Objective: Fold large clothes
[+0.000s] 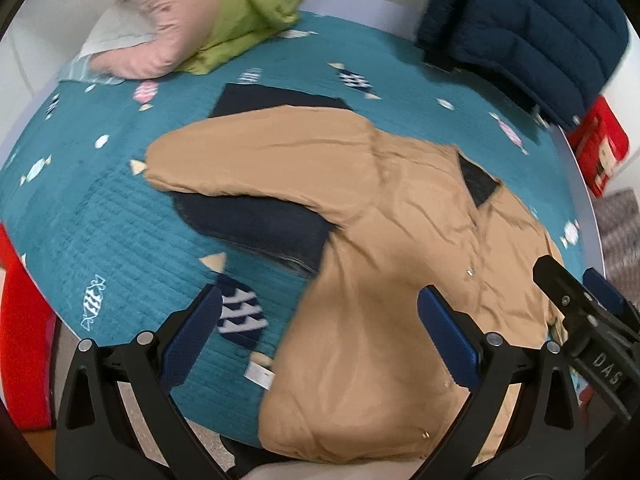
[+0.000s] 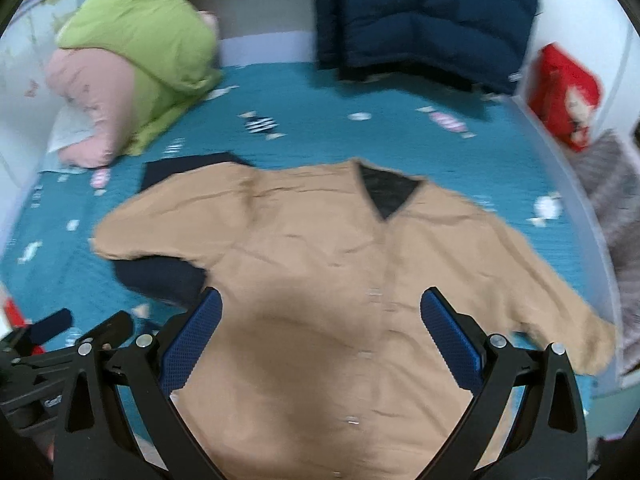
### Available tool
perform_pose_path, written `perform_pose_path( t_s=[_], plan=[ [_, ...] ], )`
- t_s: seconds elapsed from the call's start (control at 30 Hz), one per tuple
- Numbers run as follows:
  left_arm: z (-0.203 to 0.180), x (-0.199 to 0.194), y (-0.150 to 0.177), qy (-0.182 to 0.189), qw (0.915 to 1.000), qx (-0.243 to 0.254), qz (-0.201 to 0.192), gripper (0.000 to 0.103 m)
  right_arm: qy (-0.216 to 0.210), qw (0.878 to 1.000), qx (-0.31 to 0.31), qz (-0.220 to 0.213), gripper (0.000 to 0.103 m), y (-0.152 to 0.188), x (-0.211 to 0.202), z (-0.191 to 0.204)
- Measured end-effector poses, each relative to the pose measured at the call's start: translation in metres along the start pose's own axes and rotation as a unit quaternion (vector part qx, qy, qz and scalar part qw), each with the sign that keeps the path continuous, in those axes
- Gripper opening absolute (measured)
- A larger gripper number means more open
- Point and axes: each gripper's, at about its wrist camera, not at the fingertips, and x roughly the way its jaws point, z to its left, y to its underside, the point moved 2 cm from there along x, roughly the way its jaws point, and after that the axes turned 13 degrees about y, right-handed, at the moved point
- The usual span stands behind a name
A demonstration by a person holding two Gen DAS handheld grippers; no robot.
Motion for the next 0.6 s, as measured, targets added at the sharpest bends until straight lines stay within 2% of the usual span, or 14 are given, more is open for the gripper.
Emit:
perform_pose_path(
  t_s=[0.13, 0.23, 0.27, 0.33, 0.4, 0.47, 0.57, 0.6],
  plan=[
    [0.027, -0.003, -0.013, -0.009, 0.9994, -0.032, -0.011, 0.098, -0.017, 1.0, -0.013, -0.002, 0.096, -0.02, 0.016, 0.015],
    [0.047, -0.003, -0.026, -0.022, 0.9985, -0.048, -0.019, 0.098, -0.049, 0.999, 0.0, 0.004, 0.093, -0.037, 0.031, 0.02],
    [0.056, -0.003, -0.031, -0.027, 0.9979, -0.055, -0.021, 0.098, -0.059, 0.998, 0.002, 0.011, 0.086, -0.04, 0.035, 0.022],
    [0.071, -0.003, -0.041, -0.038, 0.9966, -0.069, -0.026, 0.098, -0.101, 0.994, 0.008, 0.025, 0.079, -0.053, 0.048, 0.028],
    [0.091, 0.0, -0.052, -0.051, 0.995, -0.08, -0.031, 0.098, -0.119, 0.992, 0.016, 0.043, 0.065, -0.064, 0.06, 0.032],
    [0.107, 0.003, -0.06, -0.067, 0.9927, -0.096, -0.03, 0.098, -0.127, 0.99, 0.026, 0.061, 0.04, -0.075, 0.078, 0.037],
    [0.136, 0.01, -0.069, -0.083, 0.9889, -0.12, -0.028, 0.098, -0.147, 0.984, 0.033, 0.092, 0.024, -0.086, 0.107, 0.046],
    [0.144, 0.013, -0.073, -0.082, 0.9889, -0.12, -0.029, 0.098, -0.149, 0.983, 0.037, 0.101, 0.023, -0.087, 0.114, 0.049]
  ],
)
